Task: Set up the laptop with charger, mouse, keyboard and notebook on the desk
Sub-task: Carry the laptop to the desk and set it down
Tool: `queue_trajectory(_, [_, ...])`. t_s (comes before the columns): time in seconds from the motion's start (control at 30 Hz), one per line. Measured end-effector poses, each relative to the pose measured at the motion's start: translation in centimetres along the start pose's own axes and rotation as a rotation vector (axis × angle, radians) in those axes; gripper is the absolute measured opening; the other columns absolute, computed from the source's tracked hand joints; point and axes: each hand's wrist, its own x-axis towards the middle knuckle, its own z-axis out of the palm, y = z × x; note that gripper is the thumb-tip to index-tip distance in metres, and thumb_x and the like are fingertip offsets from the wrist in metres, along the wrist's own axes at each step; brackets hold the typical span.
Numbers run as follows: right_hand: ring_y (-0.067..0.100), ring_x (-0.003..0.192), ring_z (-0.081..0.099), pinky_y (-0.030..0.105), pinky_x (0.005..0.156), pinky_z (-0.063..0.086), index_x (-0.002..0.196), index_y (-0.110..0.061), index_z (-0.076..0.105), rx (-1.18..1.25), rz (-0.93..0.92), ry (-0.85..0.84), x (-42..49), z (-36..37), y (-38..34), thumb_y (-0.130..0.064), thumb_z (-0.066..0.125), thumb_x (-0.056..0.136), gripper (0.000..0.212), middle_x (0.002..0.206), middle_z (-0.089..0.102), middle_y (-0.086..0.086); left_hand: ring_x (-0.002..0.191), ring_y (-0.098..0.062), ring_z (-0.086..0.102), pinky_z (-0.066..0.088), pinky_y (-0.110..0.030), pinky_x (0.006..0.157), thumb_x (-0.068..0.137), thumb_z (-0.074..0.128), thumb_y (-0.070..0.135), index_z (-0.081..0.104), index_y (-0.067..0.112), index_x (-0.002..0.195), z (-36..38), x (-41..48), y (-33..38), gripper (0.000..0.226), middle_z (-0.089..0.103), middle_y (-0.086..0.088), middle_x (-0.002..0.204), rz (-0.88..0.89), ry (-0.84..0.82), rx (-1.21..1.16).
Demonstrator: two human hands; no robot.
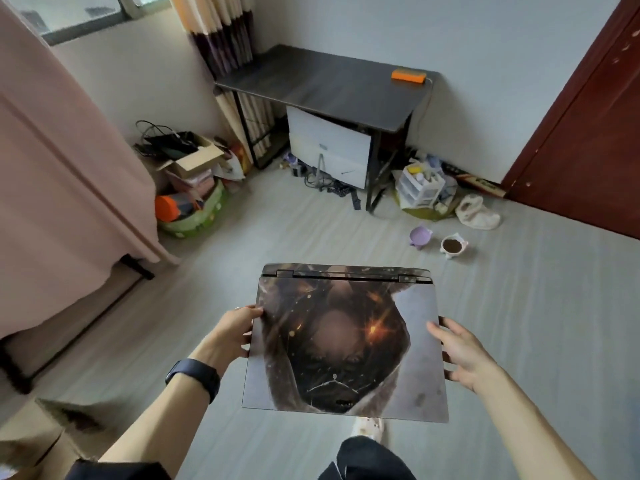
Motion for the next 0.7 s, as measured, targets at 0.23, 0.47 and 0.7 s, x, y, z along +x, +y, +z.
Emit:
queue_trajectory(0.23, [0.025, 0.102, 0.066, 0.037, 0.073, 0.052, 0.125, -0.031, 0.061, -0.094, -0.063, -0.056, 10.9, 2.2, -15.3, -0.036, 0.060, 0.099, 0.027, 0.114, 0.072, 0.000, 0.082, -0.027, 0.051, 0.040, -0.044, 0.082, 0.099, 0.054, 0.021, 0.061, 0.019, 0.122, 3.0, 5.3, 12.6, 0.024, 0.056, -0.012, 0.105, 0.037, 0.079, -0.074])
queue_trajectory(0.47, [0.023, 0.089, 0.066, 0.038, 0.077, 0.051, 0.118, -0.027, 0.064, -0.136, -0.129, -0.050, 21.4, 6.6, -28.0, -0.032, 0.059, 0.099, 0.021, 0.106, 0.072, 0.002, 0.081, -0.028, 0.053, 0.042, -0.047, 0.086, 0.100, 0.052, 0.019, 0.062, 0.020, 0.102, 4.1, 13.4, 24.5, 0.011, 0.056, -0.010, 0.093, 0.036, 0.077, -0.152])
queue_trajectory(0.7, [0.024, 0.094, 0.067, 0.033, 0.068, 0.053, 0.116, -0.028, 0.065, -0.094, -0.101, 0.013, 33.2, 12.4, -38.7, -0.035, 0.060, 0.098, 0.020, 0.109, 0.072, 0.001, 0.076, -0.025, 0.049, 0.038, -0.044, 0.083, 0.099, 0.054, 0.021, 0.061, 0.018, 0.116, 3.7, 24.9, 39.9, 0.019, 0.052, -0.009, 0.097, 0.045, 0.029, -0.112])
